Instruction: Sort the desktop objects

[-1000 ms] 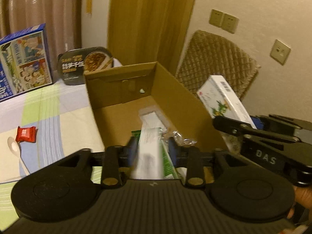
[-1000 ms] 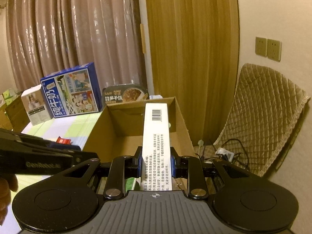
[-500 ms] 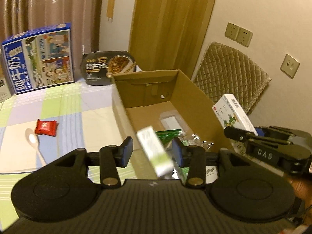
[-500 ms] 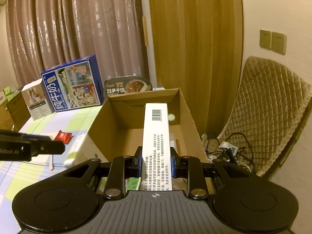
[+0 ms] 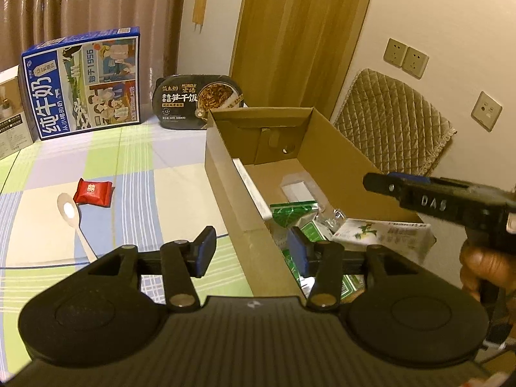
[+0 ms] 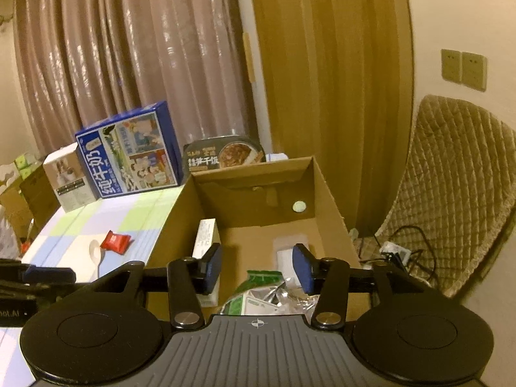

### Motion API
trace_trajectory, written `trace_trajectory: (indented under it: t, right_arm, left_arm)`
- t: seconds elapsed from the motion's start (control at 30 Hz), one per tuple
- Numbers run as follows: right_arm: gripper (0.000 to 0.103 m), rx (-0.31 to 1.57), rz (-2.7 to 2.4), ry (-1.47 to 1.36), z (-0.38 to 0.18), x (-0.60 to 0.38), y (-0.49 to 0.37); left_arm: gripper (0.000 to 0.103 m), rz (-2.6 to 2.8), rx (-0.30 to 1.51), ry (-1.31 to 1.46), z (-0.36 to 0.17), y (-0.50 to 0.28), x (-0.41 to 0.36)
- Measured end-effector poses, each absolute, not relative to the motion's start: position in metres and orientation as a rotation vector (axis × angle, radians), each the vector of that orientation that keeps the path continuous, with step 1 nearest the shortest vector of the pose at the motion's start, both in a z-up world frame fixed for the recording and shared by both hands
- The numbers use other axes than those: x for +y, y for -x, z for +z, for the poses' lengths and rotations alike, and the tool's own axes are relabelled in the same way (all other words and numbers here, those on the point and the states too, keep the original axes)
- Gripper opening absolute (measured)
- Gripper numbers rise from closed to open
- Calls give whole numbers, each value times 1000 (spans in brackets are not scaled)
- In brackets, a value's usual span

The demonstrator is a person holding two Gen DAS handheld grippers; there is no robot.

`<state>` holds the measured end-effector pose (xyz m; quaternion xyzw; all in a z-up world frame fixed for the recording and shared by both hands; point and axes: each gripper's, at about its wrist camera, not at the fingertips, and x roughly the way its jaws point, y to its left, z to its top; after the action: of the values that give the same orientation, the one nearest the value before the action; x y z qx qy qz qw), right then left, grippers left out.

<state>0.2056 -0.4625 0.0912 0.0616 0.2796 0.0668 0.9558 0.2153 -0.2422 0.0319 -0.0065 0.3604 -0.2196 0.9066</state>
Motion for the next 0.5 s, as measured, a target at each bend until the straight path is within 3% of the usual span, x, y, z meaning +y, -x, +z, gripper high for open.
trace_trajectory:
  t: [0.27, 0.5]
  right_arm:
    - [59, 566, 124, -164, 87, -465, -162]
    - [71, 548, 148, -215, 95, -448, -119]
  left_arm:
    - [54, -442, 761, 26, 22, -204, -232]
    - [70, -413, 770, 30, 18, -182, -212]
